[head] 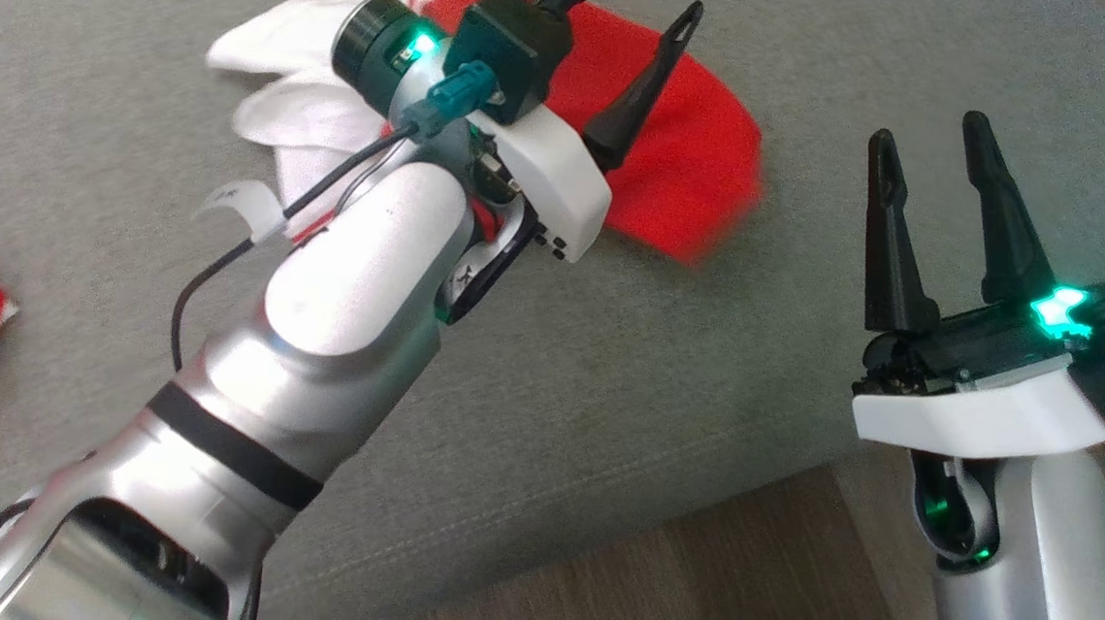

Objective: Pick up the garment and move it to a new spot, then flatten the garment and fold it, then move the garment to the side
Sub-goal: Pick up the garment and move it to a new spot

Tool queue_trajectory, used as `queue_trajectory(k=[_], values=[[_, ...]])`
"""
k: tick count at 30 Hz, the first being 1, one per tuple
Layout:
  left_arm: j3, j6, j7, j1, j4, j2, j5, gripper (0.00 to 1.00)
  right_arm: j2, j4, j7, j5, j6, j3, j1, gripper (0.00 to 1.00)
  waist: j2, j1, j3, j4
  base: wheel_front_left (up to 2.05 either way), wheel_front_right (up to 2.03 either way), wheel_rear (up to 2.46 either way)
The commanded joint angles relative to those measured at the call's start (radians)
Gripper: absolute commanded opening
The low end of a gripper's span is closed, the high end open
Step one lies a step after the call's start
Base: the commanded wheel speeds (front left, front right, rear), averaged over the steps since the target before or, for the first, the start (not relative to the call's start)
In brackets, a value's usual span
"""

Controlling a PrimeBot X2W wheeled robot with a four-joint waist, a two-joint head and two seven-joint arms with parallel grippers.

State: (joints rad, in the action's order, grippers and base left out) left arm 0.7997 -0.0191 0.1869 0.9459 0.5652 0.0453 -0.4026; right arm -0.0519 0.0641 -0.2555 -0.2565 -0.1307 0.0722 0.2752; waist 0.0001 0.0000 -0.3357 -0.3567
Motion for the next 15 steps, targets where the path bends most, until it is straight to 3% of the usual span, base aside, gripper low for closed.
queue_trajectory(k=[1, 6, 11, 15], values=[[-0.02, -0.001, 0.017, 0.052, -0.017, 0.005, -0.013, 1.0, 0.002, 0.029, -0.006, 0.005, 0.0, 0.021, 0.011, 1.0, -0.0001, 0.0, 0.017, 0.039, 0.0, 0.0, 0.0], [-0.05, 0.021, 0.055, 0.052, -0.012, 0.019, -0.024, 1.0, 0.002, 0.024, -0.006, 0.029, 0.0, 0.01, 0.009, 1.0, -0.0001, 0.0, 0.049, 0.122, 0.0, 0.0, 0.0], [-0.11, 0.048, 0.072, -0.003, -0.056, 0.077, -0.029, 1.0, 0.002, 0.012, -0.006, 0.066, 0.0, 0.007, -0.003, 1.0, -0.0001, 0.0, 0.09, 0.203, 0.0, 0.0, 0.0], [-0.197, 0.077, 0.074, -0.133, -0.179, 0.139, -0.03, 1.0, 0.002, -0.008, -0.006, 0.111, 0.0, -0.003, -0.032, 1.0, -0.0001, 0.0, 0.139, 0.292, 0.0, 0.0, 0.0]])
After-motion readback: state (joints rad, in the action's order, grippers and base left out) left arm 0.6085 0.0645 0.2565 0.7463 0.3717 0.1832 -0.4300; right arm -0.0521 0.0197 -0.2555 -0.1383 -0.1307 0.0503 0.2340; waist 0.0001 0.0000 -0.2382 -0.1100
